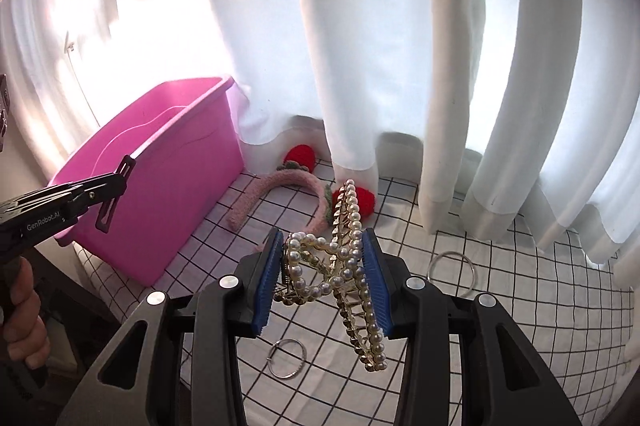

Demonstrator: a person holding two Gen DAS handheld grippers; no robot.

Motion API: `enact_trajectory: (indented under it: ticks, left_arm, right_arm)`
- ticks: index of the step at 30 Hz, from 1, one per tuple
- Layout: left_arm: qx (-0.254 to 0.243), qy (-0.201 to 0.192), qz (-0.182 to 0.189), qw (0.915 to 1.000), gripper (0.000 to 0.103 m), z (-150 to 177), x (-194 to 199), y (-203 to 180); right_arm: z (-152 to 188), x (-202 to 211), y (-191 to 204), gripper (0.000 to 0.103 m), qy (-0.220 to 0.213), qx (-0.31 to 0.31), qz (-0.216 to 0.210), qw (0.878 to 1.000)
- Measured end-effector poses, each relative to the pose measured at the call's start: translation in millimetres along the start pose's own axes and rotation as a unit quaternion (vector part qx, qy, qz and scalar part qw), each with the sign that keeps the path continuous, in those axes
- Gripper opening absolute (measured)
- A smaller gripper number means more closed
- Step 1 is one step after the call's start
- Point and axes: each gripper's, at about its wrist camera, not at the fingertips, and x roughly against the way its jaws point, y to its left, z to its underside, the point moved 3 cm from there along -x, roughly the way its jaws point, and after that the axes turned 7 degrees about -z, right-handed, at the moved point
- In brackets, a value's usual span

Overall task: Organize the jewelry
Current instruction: 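Carry the pearl clip in the right tool and nipper in the left tool over the tub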

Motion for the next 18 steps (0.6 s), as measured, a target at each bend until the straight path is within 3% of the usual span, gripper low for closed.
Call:
enact_trajectory:
  ticks: [9,18]
  left_arm:
    - [0.041,-0.031,-0.074,0.9959,0.011,-33,18,107]
    - [0.075,-0.003,-0.133,0.9883,0.011,-40,-17,202]
  right_arm:
    - [-78,-20,111,0.039,-0.04,0.073,-0.085,0.993]
    - [-109,-86,206,0.039,-0.011,0.114,-0.144,0.983]
